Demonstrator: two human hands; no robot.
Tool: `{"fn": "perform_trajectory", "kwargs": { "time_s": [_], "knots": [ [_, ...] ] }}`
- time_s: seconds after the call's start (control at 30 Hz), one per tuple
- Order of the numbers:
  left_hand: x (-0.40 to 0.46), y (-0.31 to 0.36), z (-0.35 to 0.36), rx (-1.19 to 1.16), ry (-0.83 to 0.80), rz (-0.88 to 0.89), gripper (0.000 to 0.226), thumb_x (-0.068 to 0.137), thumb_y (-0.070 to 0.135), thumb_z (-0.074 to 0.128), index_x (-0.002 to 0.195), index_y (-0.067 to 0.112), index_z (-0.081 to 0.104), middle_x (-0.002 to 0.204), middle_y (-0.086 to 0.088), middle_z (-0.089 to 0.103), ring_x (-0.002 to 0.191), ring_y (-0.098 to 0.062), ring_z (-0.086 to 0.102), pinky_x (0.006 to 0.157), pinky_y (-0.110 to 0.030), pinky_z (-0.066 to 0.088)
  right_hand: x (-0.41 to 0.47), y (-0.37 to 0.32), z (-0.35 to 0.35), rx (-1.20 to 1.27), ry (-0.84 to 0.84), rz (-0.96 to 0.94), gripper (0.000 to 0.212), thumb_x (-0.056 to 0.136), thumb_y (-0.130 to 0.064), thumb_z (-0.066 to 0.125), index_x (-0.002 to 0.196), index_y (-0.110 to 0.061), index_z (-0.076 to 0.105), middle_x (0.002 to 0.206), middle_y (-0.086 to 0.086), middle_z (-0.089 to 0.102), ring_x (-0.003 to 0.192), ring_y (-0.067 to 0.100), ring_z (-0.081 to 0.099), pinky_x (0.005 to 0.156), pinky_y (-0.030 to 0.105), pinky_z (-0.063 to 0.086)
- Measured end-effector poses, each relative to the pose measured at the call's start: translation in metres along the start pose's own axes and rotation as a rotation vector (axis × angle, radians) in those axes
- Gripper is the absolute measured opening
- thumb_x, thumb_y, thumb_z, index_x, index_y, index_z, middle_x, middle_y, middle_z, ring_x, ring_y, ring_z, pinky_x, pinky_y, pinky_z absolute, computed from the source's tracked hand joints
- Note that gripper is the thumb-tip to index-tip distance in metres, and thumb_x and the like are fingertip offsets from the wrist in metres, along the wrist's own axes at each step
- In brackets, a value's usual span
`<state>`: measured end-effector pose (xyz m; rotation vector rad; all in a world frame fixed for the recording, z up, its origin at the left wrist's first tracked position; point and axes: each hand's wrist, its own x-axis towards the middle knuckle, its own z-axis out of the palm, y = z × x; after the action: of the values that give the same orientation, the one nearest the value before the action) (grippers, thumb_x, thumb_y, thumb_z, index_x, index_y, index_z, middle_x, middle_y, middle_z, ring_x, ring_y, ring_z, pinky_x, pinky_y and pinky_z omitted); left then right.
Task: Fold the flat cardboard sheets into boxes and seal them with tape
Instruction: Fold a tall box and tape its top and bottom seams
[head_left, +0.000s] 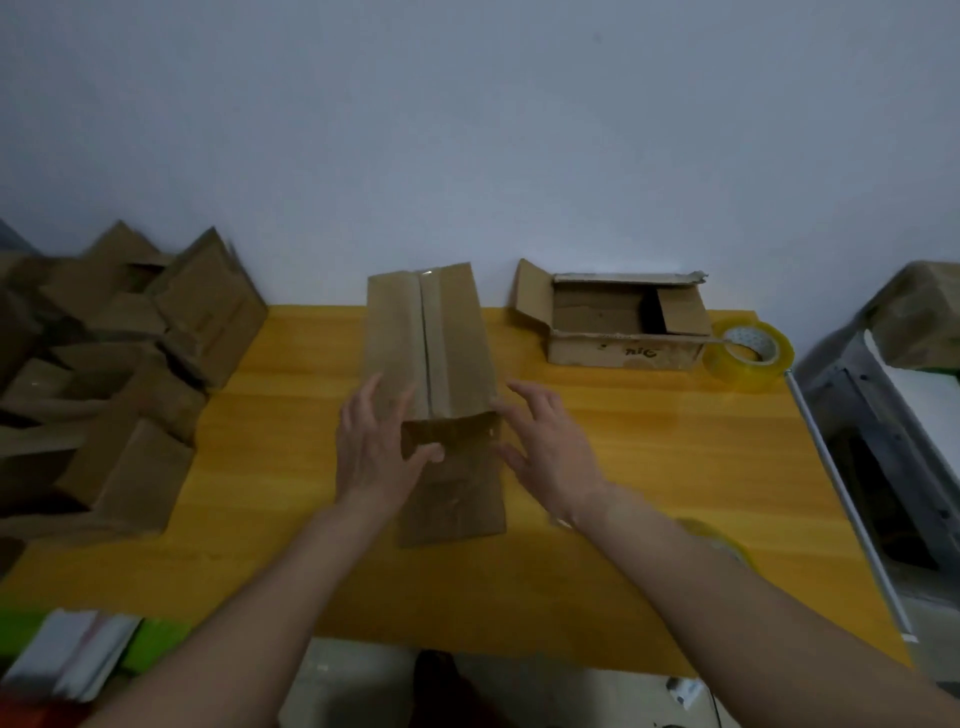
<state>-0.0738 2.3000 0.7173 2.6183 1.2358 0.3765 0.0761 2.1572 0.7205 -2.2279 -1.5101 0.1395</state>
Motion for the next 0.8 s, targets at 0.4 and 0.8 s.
{"fn": "perform_trajectory", "kwargs": {
  "time_s": [0.4,0.8],
  "knots": [
    [0.048,-0.048,0.024,0.189,-0.435,0.353,0.109,0.078,0.070,0.055,0.151,0.030,-0.015,0.156,0.003,-0.030,0.138,-0.023,-0.036,0.110,-0.045,-0.009,0.064,-0.036,0.055,-0.232,-0.189,0.202,0.091,0.083,-0.063,0.051,0.152,-0.017,0.012,0.160,0.004,0.005,0.147,0.023,-0.004,0.121,0.040,0.009],
    [0.092,-0.059,0.035,0.290,-0.323,0.392,0.126,0.061,0.095,0.029,0.150,0.016,-0.015,0.157,-0.012,-0.023,0.143,-0.030,-0.026,0.107,-0.061,-0.022,0.075,-0.067,0.046,-0.157,-0.076,0.147,0.063,0.082,-0.033,0.065,0.139,-0.018,0.044,0.143,0.000,0.041,0.134,0.019,0.032,0.115,0.037,0.024]
  ]
}}
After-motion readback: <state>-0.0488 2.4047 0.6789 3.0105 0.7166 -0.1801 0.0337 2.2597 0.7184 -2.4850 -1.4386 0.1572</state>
